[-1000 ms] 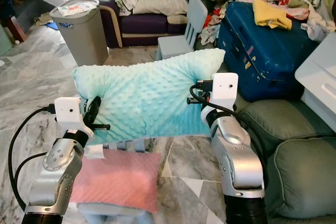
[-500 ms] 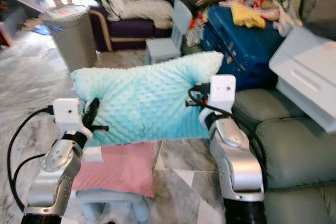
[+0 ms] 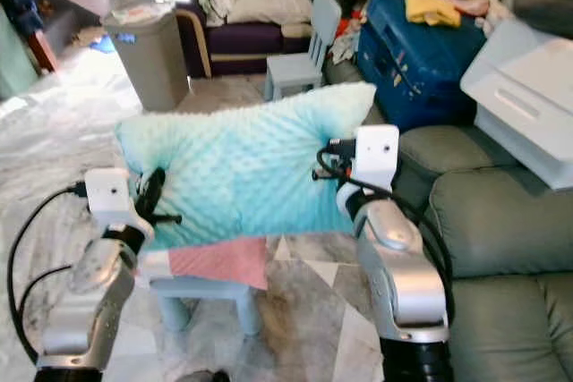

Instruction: Move the pillow to the sofa

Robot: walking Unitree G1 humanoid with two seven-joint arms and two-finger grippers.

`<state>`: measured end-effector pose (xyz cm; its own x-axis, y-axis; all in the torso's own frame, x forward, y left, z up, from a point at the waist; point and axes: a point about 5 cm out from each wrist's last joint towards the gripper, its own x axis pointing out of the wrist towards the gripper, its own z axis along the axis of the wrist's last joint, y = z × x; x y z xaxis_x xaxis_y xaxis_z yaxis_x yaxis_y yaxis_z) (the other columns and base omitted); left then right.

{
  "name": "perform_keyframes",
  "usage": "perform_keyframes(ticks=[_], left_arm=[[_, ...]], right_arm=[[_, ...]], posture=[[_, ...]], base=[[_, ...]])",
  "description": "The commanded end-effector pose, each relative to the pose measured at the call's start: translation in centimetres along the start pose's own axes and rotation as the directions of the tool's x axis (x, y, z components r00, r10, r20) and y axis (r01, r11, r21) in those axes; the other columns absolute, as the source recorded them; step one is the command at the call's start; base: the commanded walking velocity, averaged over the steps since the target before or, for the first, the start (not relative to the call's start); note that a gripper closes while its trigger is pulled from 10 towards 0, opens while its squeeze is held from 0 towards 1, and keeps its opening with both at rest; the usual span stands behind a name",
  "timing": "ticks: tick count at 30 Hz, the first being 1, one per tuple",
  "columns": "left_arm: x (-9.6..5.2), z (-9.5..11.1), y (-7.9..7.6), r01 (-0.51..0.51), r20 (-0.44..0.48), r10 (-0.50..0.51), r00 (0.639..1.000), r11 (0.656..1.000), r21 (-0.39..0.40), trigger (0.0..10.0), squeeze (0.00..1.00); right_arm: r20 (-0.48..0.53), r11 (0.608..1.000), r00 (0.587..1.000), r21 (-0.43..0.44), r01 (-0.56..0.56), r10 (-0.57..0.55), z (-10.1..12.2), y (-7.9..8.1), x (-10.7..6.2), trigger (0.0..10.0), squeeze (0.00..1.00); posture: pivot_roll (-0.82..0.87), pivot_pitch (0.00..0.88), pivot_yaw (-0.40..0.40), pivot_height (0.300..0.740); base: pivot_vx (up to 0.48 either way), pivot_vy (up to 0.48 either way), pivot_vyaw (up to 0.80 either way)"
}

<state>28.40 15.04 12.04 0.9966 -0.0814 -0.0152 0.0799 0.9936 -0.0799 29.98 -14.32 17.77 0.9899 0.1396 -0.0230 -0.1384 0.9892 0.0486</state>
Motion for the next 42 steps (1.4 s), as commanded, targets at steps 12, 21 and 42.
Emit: perform_keyframes(ticks=[12,21,42], left_arm=[[0.2,0.5,0.3,-0.007,0.012,0.007,1.000,1.000,0.006,10.0,0.00],[0.3,0.6,0.4,-0.004,0.015,0.004,1.000,1.000,0.001,10.0,0.00],[1.2,0.7,1.7,-0.056,-0.010,0.056,0.998,0.998,-0.014,10.0,0.00]], right_arm=[[0.031,1.000,0.999,-0.002,-0.021,0.021,0.8,0.5,0.0,10.0,0.00],[0.025,1.000,0.999,-0.006,-0.021,0.021,0.7,0.6,0.1,10.0,0.00],[0.004,1.000,1.000,-0.010,-0.016,0.016,0.5,0.5,0.2,10.0,0.00]], posture=[[-0.05,0.000,0.019,0.740],[-0.05,0.000,0.020,0.740],[-0.06,0.000,0.020,0.740]], base=[[-0.282,0.000,0.00],[-0.062,0.000,0.00],[0.000,0.000,-0.52]])
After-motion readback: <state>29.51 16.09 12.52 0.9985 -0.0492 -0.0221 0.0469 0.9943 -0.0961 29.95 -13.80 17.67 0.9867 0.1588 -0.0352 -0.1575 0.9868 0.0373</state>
